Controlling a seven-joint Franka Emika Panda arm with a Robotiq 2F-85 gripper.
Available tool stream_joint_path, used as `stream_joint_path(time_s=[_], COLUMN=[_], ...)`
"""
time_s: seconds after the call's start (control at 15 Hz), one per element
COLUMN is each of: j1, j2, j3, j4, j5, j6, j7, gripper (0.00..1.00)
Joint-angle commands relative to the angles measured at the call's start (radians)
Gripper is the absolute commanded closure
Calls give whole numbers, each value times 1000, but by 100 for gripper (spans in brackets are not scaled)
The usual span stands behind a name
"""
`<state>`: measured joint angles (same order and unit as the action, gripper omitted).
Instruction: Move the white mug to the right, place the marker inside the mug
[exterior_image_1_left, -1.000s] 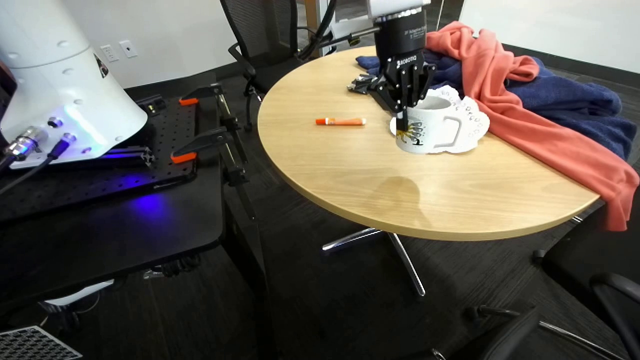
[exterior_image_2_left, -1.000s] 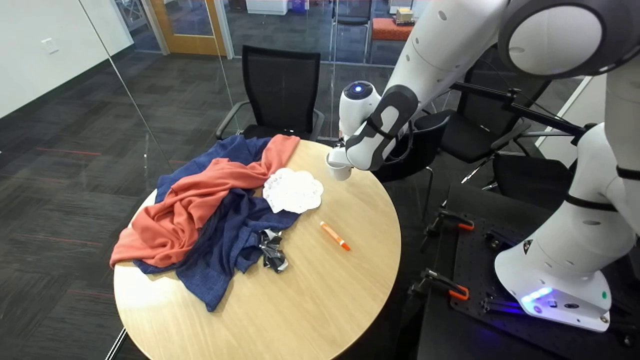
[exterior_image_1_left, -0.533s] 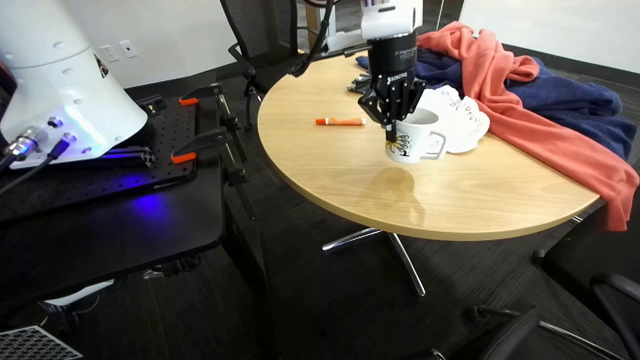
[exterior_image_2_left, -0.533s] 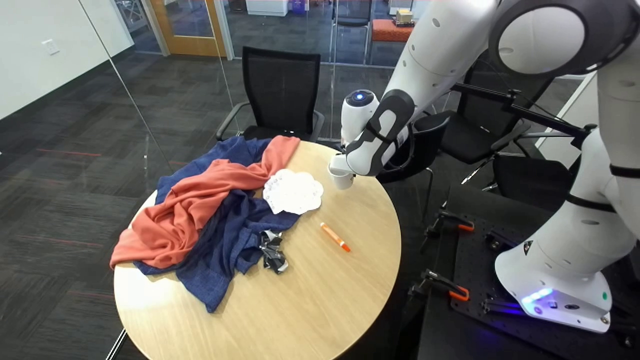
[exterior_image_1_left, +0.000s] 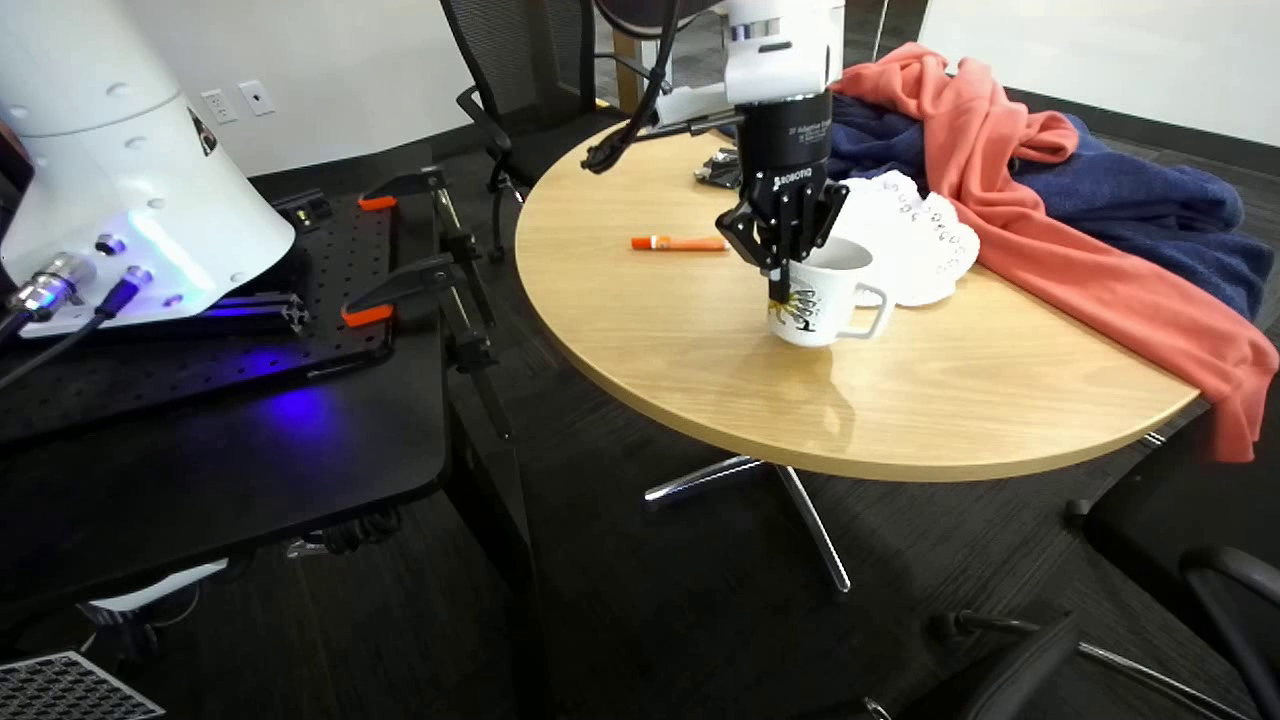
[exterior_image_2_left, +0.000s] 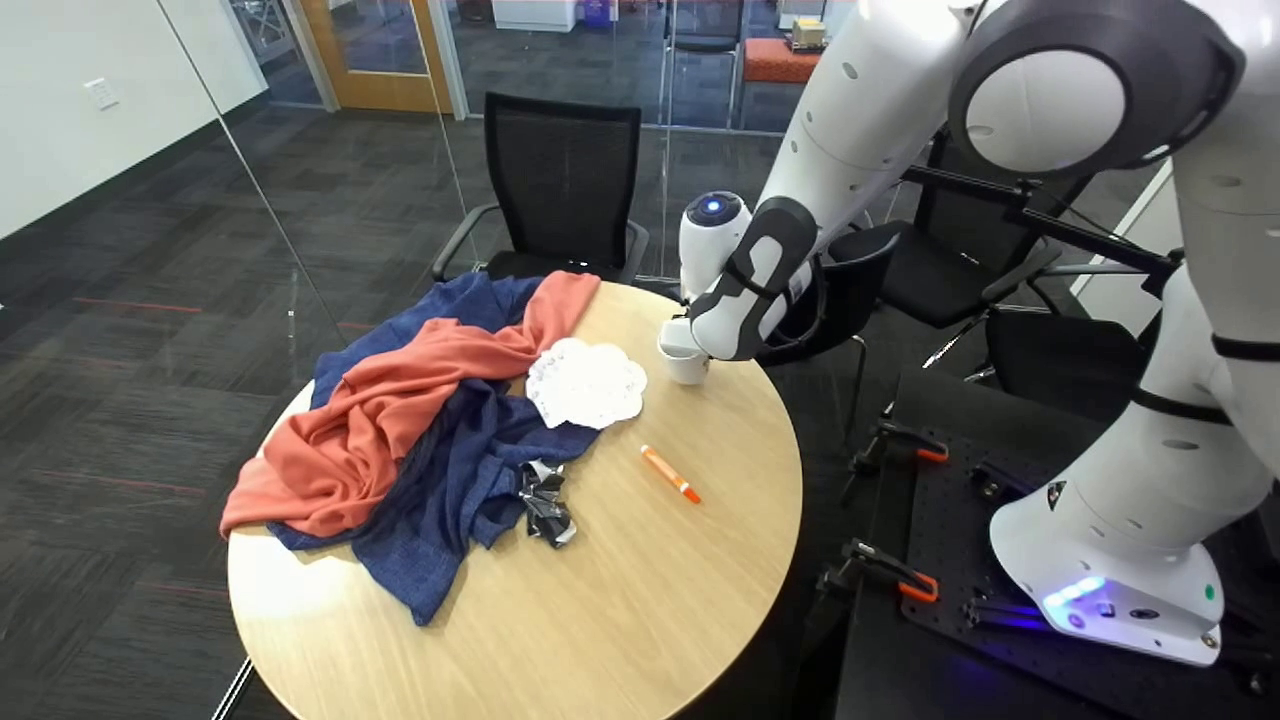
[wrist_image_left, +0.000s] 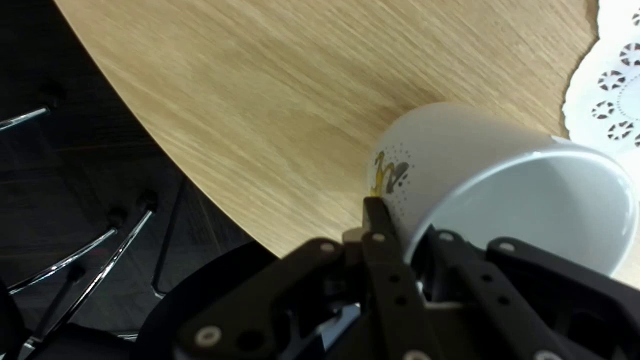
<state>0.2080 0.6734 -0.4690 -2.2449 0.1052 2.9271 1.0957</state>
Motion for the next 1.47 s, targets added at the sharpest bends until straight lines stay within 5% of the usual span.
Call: stream_joint_path(time_s=[0.0,0.4,0.47,0.53,0.67,0.73,0.87,1.2,1.4], j1=[4,-1,4,-10,-10,-8,-7,14,33], j2=[46,67,70,74,74,73,64,16,-23], j3=[-18,-22,-28,-10,-14,-17,-15,-32,-50], j4=[61,87,88,74,76,75,65,6,-48], j5=[11,18,16,9,8,8,8,4,9], j6=[-24,-30,-30,-4,-4,-3,3,50,122], j7=[37,34,35,8,8,9,6,-3,-16], gripper=[97,97,63,86,72,40,37,1,0])
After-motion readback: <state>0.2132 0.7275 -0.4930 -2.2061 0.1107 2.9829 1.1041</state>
